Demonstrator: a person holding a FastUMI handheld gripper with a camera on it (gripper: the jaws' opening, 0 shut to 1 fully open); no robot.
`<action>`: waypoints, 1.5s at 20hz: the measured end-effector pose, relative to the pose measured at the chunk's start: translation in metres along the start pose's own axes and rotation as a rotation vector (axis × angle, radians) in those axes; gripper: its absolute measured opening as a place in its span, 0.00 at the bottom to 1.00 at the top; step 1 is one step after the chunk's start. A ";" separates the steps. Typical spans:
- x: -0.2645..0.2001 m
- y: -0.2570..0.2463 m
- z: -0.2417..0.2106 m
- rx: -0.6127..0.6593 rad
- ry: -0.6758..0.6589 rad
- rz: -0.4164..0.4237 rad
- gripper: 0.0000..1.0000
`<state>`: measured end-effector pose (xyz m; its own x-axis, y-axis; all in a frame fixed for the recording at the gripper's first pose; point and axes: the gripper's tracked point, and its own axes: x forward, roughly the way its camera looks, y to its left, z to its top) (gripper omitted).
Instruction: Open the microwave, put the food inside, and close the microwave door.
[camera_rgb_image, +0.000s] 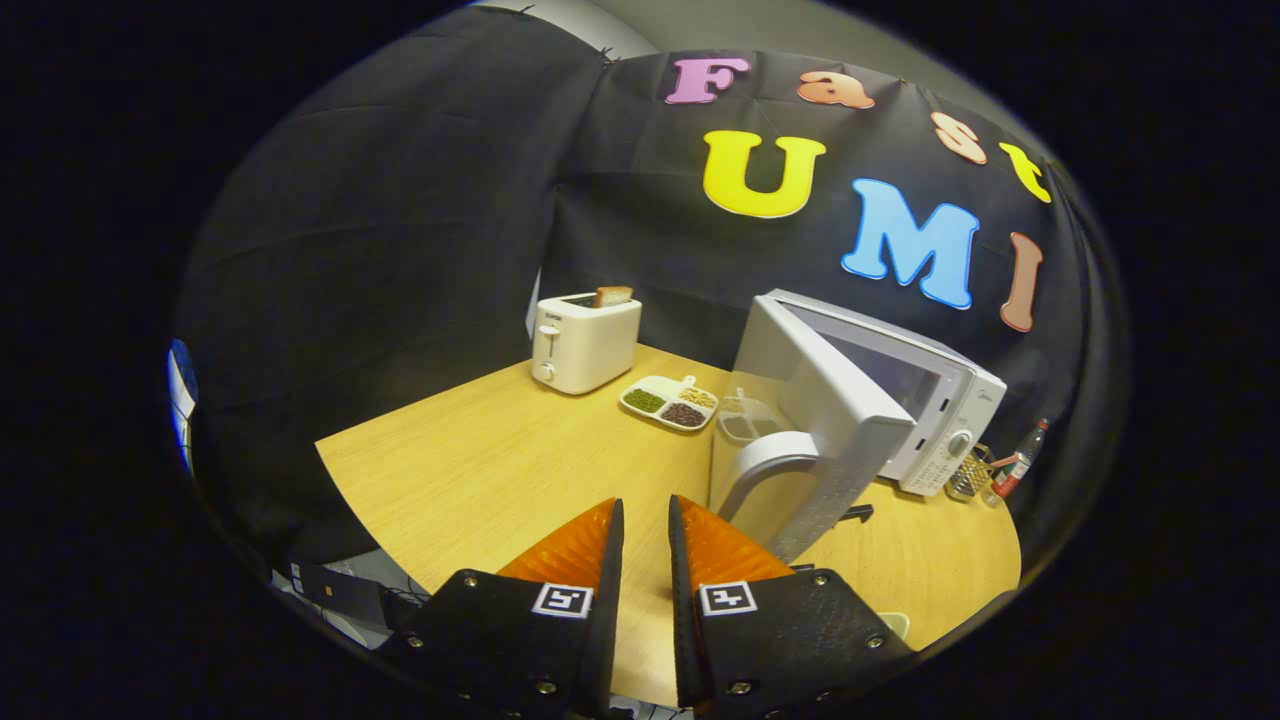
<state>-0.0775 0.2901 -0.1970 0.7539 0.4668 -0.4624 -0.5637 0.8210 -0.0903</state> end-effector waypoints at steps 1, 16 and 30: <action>-0.002 0.007 0.003 0.008 -0.009 0.034 0.25; -0.103 -0.107 0.080 0.107 -0.309 -0.042 0.97; -0.065 -0.216 -0.099 0.346 0.115 -0.294 0.98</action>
<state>-0.0383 0.0500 -0.2346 0.8117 0.1741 -0.5576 -0.1710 0.9836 0.0581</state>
